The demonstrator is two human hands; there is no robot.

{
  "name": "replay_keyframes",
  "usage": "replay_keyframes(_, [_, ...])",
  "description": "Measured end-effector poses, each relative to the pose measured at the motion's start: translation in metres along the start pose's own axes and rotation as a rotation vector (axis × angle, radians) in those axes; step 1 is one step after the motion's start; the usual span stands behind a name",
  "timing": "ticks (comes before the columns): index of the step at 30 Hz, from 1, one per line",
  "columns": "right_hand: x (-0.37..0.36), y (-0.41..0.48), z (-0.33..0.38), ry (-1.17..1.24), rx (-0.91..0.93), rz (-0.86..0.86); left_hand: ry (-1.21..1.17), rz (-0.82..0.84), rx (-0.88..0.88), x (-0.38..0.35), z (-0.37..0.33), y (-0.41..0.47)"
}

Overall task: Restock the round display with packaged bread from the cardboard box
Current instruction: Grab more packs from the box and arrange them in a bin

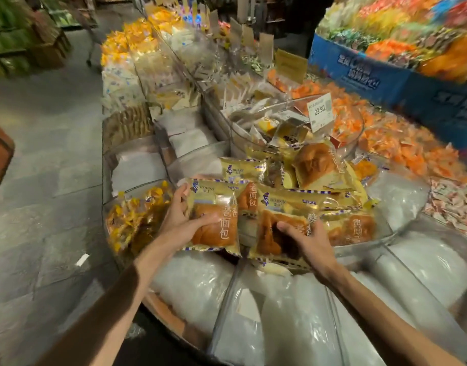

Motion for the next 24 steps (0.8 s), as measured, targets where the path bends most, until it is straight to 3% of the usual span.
replay_keyframes(5, [0.038,-0.001,0.0,0.044,0.012,-0.289,0.005,0.108,-0.026,-0.01,-0.009,0.076])
replay_keyframes(8, [0.046,-0.006,-0.002,0.039,0.028,-0.378,0.065,0.189,-0.056,-0.03,-0.003,0.101])
replay_keyframes(18, [0.035,-0.007,-0.009,0.05,-0.001,-0.385,0.369,0.276,-0.097,-0.018,0.048,0.114])
replay_keyframes(24, [0.022,-0.001,-0.004,0.017,0.015,-0.358,0.646,0.208,-0.101,-0.013,0.053,0.115])
Point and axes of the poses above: each hand's wrist, its own y-axis towards the middle knuckle, its own x-axis out of the back of the hand, z = x × y, the point moved 4 cm from there along y, towards the middle knuckle, and after that the axes turned 12 degrees about -y, right-handed, at the moved point
